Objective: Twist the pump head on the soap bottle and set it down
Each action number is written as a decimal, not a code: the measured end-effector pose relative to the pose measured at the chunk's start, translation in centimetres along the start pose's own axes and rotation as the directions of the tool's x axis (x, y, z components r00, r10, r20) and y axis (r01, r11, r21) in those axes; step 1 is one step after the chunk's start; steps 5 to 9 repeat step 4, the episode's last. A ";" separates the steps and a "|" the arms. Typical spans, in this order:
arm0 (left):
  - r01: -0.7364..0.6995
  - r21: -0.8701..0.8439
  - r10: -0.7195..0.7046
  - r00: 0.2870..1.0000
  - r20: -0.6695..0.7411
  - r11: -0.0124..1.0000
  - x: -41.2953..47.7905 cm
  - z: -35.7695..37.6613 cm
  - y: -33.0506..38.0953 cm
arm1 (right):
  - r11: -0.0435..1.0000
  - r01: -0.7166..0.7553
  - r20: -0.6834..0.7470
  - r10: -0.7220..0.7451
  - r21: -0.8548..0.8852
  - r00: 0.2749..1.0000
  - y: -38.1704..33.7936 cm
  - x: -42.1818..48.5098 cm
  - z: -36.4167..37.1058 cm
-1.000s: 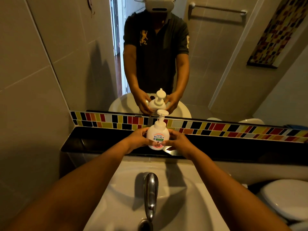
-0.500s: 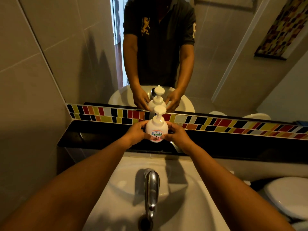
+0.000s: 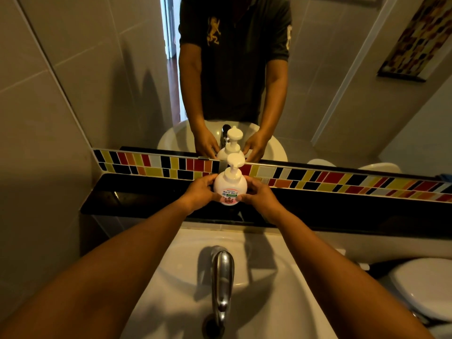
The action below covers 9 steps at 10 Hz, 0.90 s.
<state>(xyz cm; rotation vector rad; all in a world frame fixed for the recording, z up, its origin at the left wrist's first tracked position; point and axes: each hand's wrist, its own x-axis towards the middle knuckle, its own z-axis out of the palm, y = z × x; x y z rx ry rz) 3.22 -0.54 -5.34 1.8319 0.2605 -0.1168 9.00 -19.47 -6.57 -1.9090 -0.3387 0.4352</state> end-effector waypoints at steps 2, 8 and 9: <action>0.010 -0.014 -0.010 1.000 0.014 1.000 0.2 0.0 -0.2 | 1.000 -0.020 0.010 0.020 -0.014 1.000 0.2 -0.2 -0.1; 0.010 -0.054 -0.010 1.000 -0.013 0.998 -0.7 0.0 -0.5 | 0.982 -0.061 -0.053 0.052 -0.177 0.997 0.9 -0.5 0.2; 0.010 -0.054 -0.010 1.000 -0.013 0.998 -0.7 0.0 -0.5 | 0.982 -0.061 -0.053 0.052 -0.177 0.997 0.9 -0.5 0.2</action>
